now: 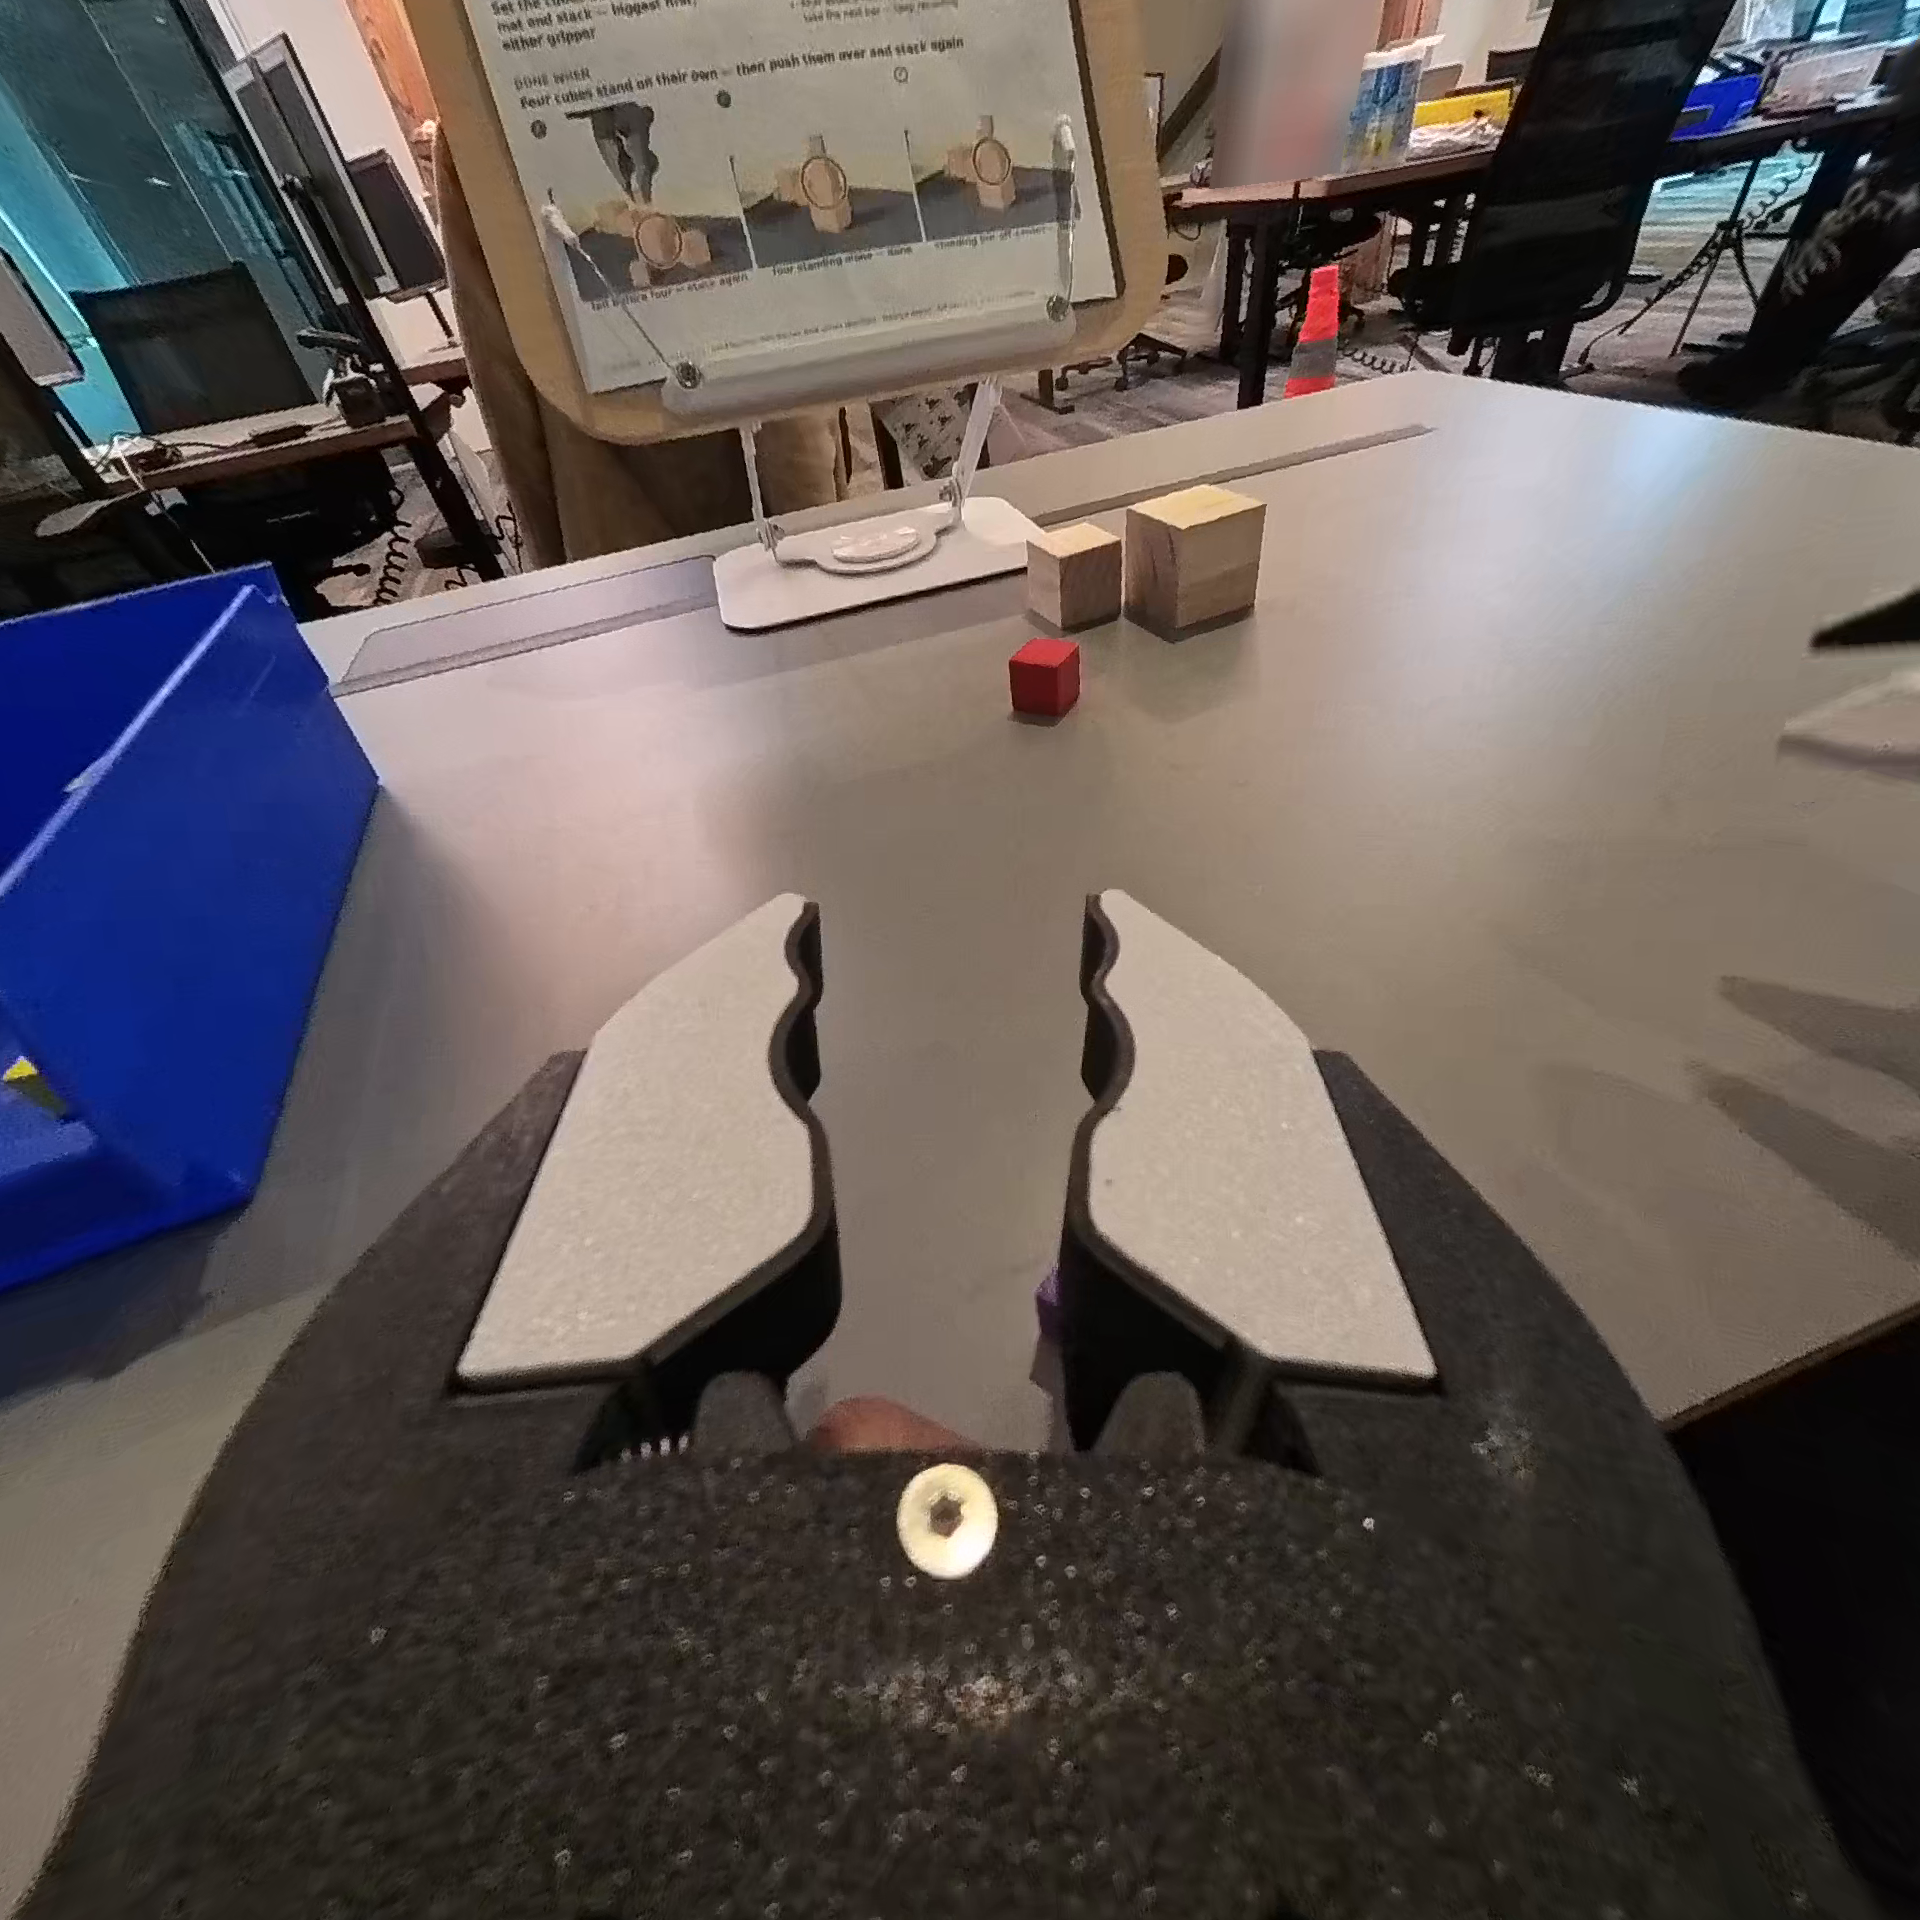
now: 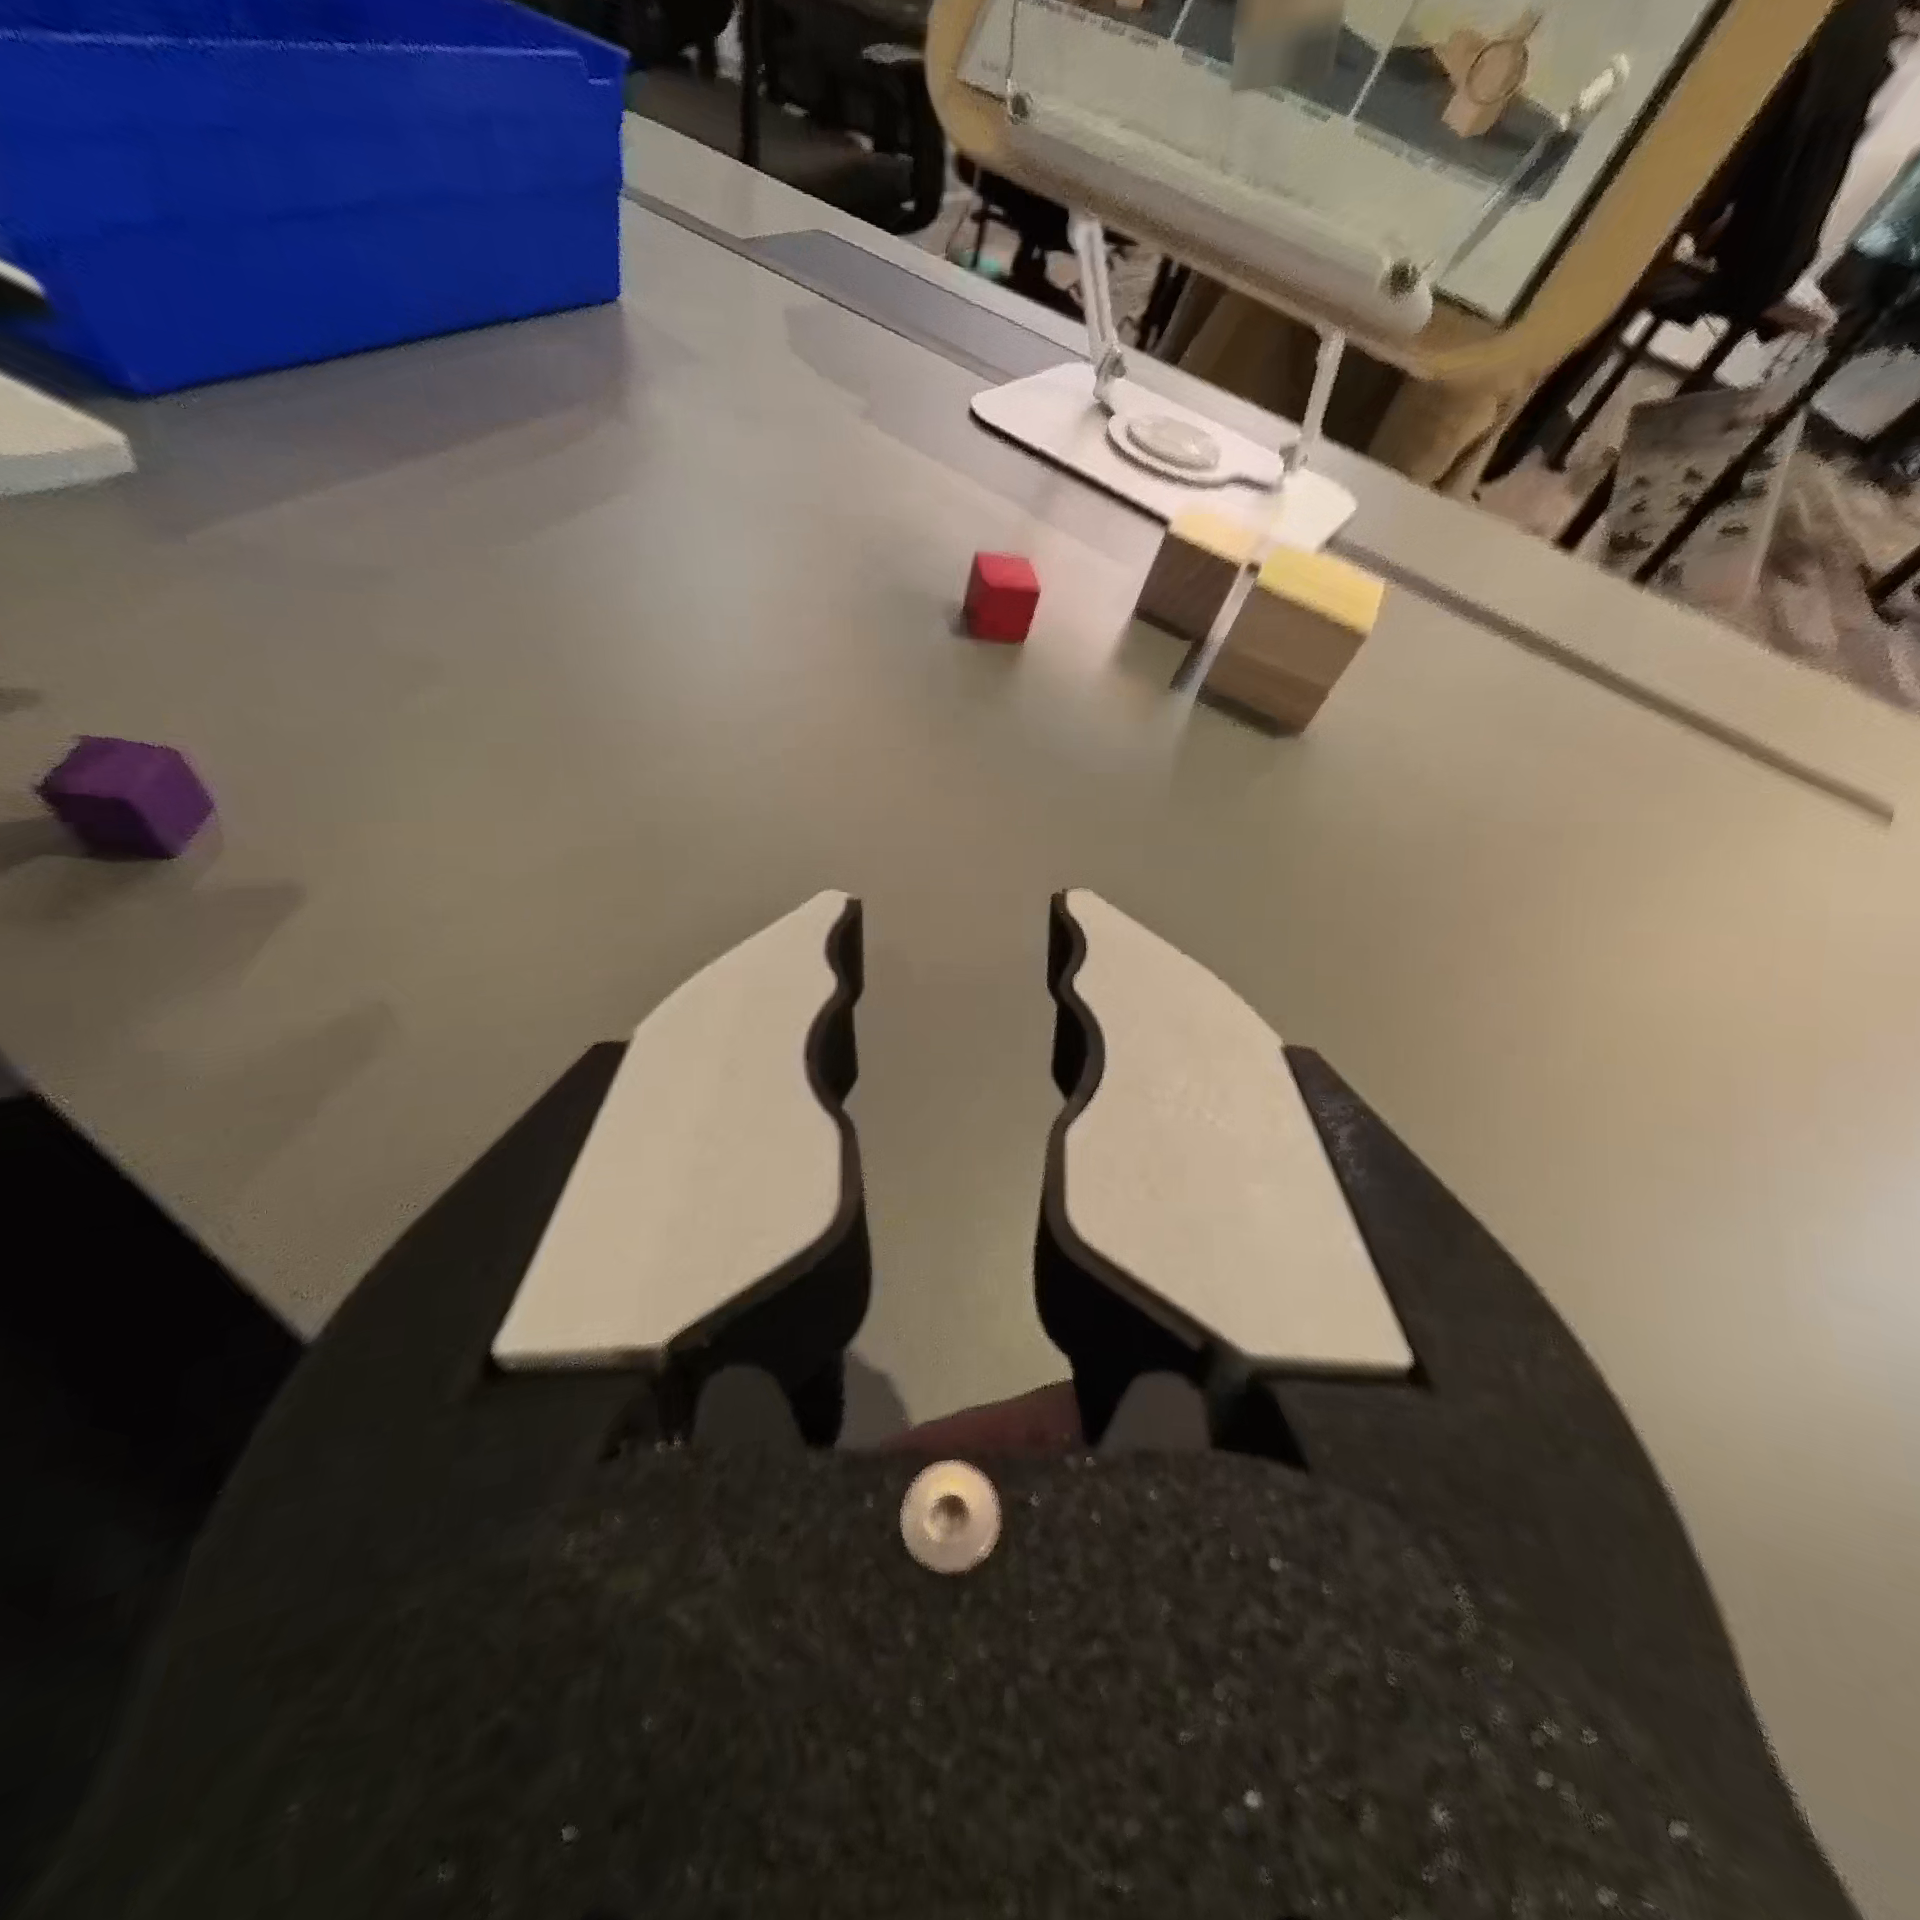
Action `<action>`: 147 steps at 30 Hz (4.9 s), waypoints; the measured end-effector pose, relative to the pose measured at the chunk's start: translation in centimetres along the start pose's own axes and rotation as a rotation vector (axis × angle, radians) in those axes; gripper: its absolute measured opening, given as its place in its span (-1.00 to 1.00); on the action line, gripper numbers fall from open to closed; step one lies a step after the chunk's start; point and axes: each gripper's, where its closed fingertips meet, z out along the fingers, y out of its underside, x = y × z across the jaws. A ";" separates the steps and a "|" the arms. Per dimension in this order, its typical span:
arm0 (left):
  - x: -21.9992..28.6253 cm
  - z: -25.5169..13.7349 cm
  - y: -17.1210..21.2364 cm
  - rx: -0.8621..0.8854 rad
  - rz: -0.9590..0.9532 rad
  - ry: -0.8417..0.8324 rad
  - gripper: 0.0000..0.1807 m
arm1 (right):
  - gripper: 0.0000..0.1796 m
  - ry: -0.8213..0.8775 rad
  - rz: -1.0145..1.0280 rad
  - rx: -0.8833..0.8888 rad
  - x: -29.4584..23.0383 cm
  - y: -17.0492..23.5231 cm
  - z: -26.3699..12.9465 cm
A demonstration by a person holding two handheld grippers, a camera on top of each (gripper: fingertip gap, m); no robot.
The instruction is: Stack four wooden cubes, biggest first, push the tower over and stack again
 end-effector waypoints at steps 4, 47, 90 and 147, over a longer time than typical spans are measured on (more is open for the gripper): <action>0.1 0.1 0.3 -0.007 -0.002 0.009 -0.48 | -0.57 -0.152 -0.222 -0.144 4.6 -4.1 3.8; -0.7 -0.2 2.2 -0.075 0.058 0.011 -0.52 | -0.31 -0.606 -0.876 -0.797 -6.2 -1.1 14.7; -0.4 0.4 3.3 -0.144 -0.028 0.100 -0.52 | -0.43 -0.659 -1.021 -0.341 4.0 -11.7 21.4; -1.0 0.0 3.4 -0.159 -0.054 0.108 -0.52 | -0.67 -0.787 -1.099 -0.471 0.3 -8.0 19.4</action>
